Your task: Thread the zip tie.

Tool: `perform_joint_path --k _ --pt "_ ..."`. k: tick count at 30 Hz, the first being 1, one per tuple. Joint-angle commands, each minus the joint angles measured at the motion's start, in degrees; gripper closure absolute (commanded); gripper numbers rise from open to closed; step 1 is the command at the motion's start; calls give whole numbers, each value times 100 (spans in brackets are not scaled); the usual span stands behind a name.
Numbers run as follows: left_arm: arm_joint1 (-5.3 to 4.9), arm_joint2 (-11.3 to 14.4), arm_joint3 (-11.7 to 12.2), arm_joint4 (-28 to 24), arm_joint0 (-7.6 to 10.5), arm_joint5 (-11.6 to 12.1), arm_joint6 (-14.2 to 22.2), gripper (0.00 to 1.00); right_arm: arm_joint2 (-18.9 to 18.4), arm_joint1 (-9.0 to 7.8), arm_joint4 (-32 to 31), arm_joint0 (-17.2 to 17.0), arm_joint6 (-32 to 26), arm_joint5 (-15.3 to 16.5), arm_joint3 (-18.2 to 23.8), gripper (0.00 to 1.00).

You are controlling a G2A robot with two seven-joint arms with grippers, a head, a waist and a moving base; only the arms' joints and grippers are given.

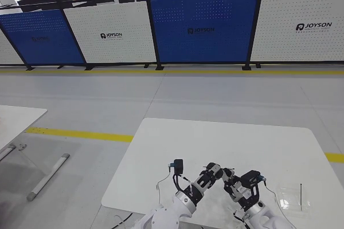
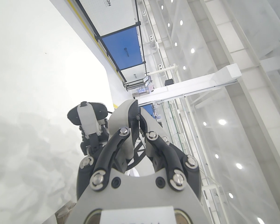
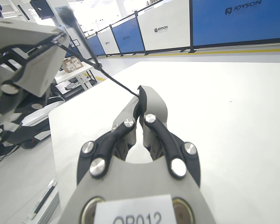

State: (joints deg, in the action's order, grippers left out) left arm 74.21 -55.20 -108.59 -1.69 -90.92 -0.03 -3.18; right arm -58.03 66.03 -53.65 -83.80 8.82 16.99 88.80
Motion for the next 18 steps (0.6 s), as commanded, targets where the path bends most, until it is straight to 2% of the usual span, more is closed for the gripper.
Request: perform_joint_path --k 1,11,18 --pt "-9 -16 -49 91 -52 31 -43 100 -9 8 -13 -8 -1 -10 4 100" --pt "-26 -9 -256 183 -163 138 -15 100 -66 44 -19 -11 17 40 -71 100" --pt "-30 7 -294 261 -173 162 -25 100 -72 73 -22 3 -3 88 -108 100"
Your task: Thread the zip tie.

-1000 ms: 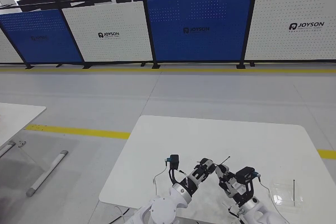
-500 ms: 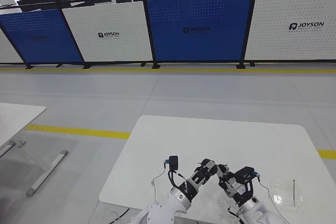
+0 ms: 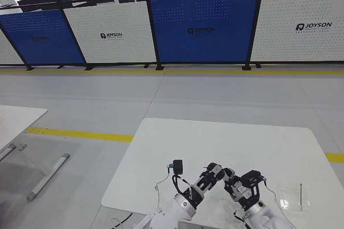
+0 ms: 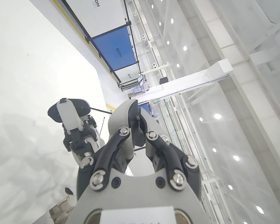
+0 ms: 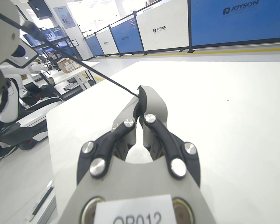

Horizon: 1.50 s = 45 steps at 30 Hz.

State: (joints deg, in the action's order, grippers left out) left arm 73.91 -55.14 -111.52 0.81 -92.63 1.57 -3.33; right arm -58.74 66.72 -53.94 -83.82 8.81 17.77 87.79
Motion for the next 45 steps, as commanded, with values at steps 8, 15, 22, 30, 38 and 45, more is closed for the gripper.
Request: perform_joint_path --k 8,15,22,30,38,45 --pt "38 -61 259 -182 144 -216 -284 100 -139 -7 196 -106 192 171 99 0" --pt "70 -236 538 -573 301 -234 -417 100 -572 -160 299 -605 697 171 556 0" --pt "80 -348 689 -723 341 -213 -448 100 -956 -377 426 -1157 1499 171 939 0" --pt "104 -415 849 -826 383 -218 -597 100 -1429 -637 729 -1767 2545 171 1078 0" --pt "134 -513 929 -989 449 -234 -763 100 -1779 -891 1135 -2324 3583 171 1120 0" --pt "134 -513 929 -989 449 -234 -763 100 -1779 -891 1135 -2324 3583 171 1120 0"
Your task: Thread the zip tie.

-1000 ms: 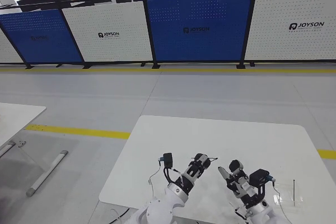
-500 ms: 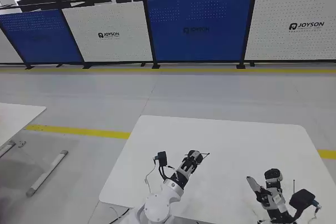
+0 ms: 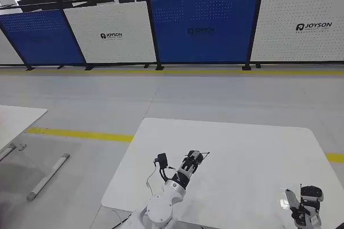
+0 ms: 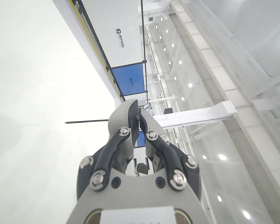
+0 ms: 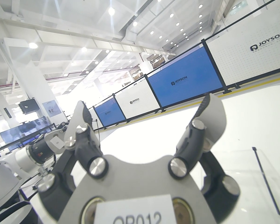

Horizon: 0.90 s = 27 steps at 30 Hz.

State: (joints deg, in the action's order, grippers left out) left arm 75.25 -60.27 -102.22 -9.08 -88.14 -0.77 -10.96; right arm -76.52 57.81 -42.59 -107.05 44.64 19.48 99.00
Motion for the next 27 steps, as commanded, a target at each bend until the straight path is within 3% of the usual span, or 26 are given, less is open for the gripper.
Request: perform_joint_path --k 1,9,12,17,22,24,27 --pt "0 0 0 1 0 0 0 100 0 0 0 0 1 0 0 0" --pt "0 0 0 1 0 0 0 100 0 0 0 0 1 0 0 0" --pt "0 0 0 1 0 0 0 100 -31 -6 -104 124 -775 -142 24 0" --pt "0 0 0 1 0 0 0 100 -568 -67 332 126 -2246 -309 400 0" --pt "0 0 0 1 0 0 0 100 -1088 -93 760 -30 -2849 -380 688 0" --pt "0 0 0 1 0 0 0 100 -1274 -85 1083 -102 -3058 -581 761 0" --pt "0 0 0 1 0 0 0 100 -1316 -82 1196 -126 -3157 -655 787 0"
